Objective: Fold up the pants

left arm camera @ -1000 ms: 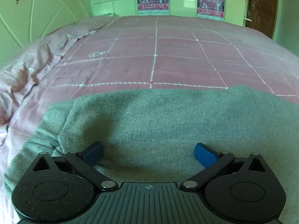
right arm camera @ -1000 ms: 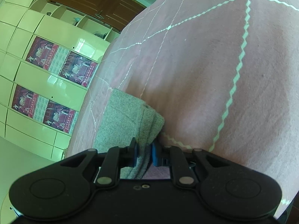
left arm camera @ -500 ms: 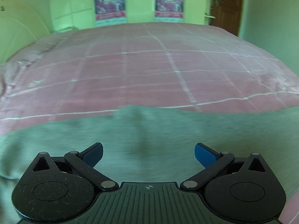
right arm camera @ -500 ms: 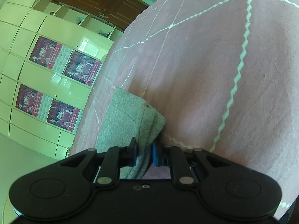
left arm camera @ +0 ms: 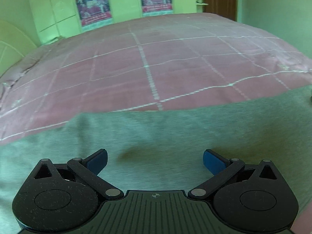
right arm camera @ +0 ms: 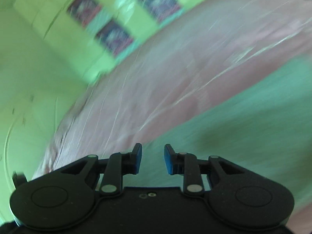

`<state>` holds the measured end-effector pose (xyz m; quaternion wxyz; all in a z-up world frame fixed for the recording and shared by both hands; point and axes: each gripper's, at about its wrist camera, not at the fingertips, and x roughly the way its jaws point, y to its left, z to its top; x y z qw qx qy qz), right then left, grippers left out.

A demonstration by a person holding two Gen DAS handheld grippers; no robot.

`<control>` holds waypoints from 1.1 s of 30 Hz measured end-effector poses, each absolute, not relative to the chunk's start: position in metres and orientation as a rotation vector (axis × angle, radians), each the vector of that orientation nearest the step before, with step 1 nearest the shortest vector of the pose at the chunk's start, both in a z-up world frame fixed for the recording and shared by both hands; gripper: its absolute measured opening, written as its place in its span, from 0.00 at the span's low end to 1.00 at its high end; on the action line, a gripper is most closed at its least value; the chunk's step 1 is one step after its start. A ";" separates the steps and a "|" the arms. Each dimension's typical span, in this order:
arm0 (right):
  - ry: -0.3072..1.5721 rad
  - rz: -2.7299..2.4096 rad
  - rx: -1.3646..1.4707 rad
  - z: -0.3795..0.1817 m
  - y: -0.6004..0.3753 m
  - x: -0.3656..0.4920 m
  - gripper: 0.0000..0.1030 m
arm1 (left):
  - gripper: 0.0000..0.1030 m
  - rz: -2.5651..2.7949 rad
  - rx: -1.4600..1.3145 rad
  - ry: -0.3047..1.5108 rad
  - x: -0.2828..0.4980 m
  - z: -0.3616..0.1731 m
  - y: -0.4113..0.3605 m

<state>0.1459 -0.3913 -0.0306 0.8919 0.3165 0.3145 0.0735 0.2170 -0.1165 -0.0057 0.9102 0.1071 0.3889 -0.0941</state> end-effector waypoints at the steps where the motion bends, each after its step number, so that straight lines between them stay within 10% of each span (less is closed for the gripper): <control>1: 0.693 0.208 0.629 -0.035 -0.372 0.163 0.18 | 1.00 -0.173 0.226 0.804 0.218 -0.005 -0.106; 9: 0.710 0.054 0.680 -0.048 -0.450 0.167 0.00 | 1.00 -0.114 0.102 0.874 0.219 -0.021 -0.031; 14: 0.575 -0.283 0.820 -0.048 -0.572 0.102 0.00 | 1.00 -0.129 0.076 0.846 0.213 -0.031 -0.025; 17: 0.432 -0.349 0.898 -0.036 -0.594 0.041 0.20 | 1.00 -0.138 0.067 0.836 0.208 -0.030 -0.020; 33: 0.358 -0.262 1.169 -0.107 -0.562 -0.041 0.11 | 1.00 -0.161 0.050 0.795 0.181 -0.034 -0.004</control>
